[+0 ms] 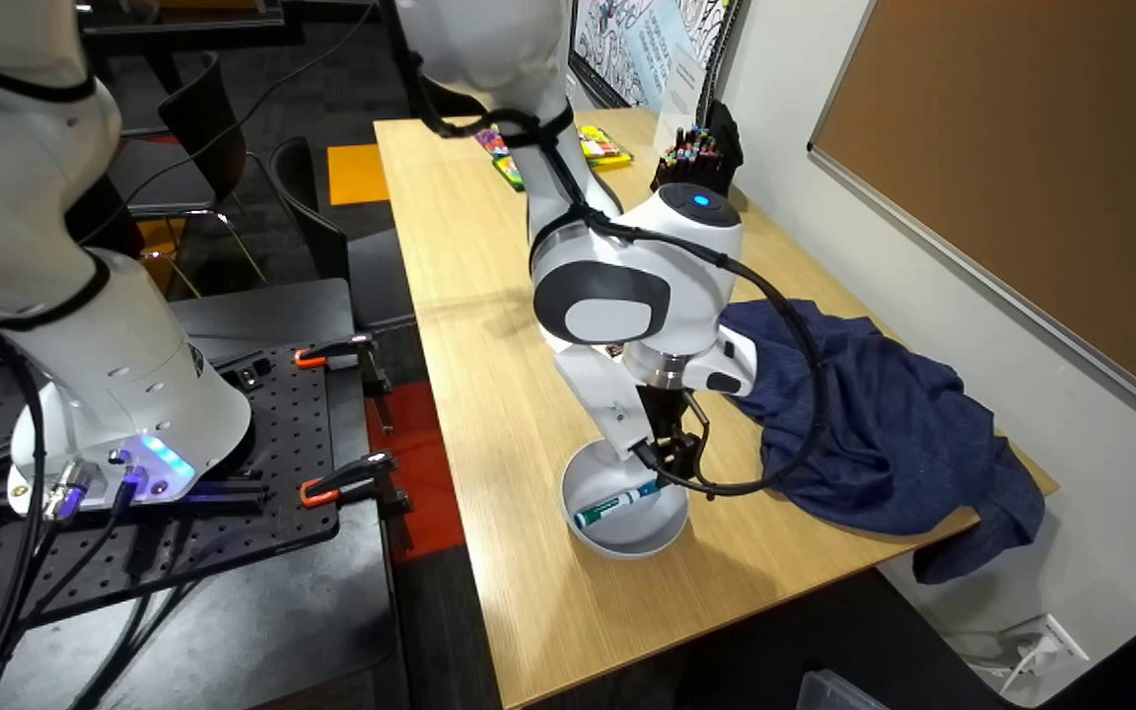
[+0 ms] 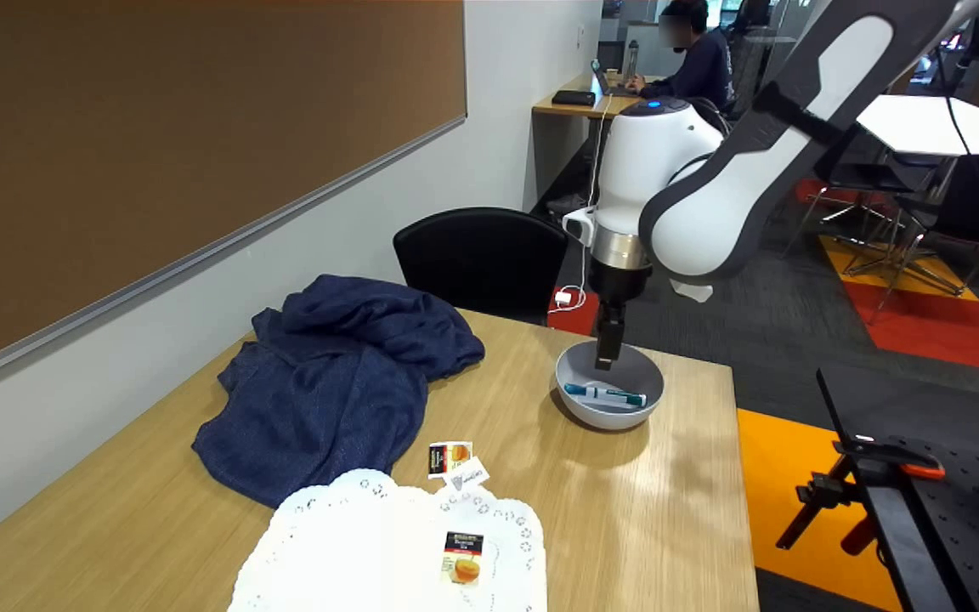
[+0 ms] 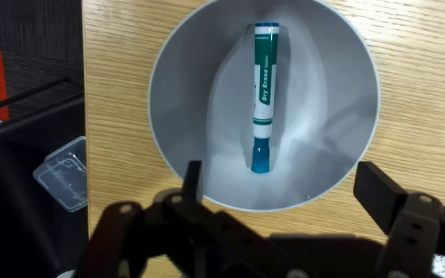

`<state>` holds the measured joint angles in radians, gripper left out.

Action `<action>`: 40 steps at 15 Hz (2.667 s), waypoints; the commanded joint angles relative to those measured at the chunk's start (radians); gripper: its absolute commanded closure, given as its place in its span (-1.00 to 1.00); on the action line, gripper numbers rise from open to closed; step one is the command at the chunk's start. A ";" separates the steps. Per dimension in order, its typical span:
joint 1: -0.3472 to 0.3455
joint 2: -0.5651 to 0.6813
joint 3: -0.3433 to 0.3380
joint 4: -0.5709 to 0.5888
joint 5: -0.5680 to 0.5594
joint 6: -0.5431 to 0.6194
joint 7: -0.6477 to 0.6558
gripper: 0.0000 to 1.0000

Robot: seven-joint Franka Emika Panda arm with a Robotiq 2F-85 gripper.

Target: Take the marker out of the bowl and put it on the table

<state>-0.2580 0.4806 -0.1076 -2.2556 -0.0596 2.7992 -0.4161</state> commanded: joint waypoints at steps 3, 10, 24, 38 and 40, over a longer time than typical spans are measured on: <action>-0.078 0.075 0.058 0.016 -0.016 0.099 -0.054 -1.00; -0.096 0.175 0.074 0.092 -0.052 0.096 -0.056 -1.00; -0.084 0.297 0.069 0.192 -0.073 0.076 -0.035 0.54; 0.010 0.034 0.012 -0.028 -0.076 0.146 0.091 0.90; 0.049 -0.024 -0.019 -0.071 -0.088 0.175 0.127 0.90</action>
<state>-0.2712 0.5798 -0.0742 -2.2144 -0.1130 2.9209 -0.3635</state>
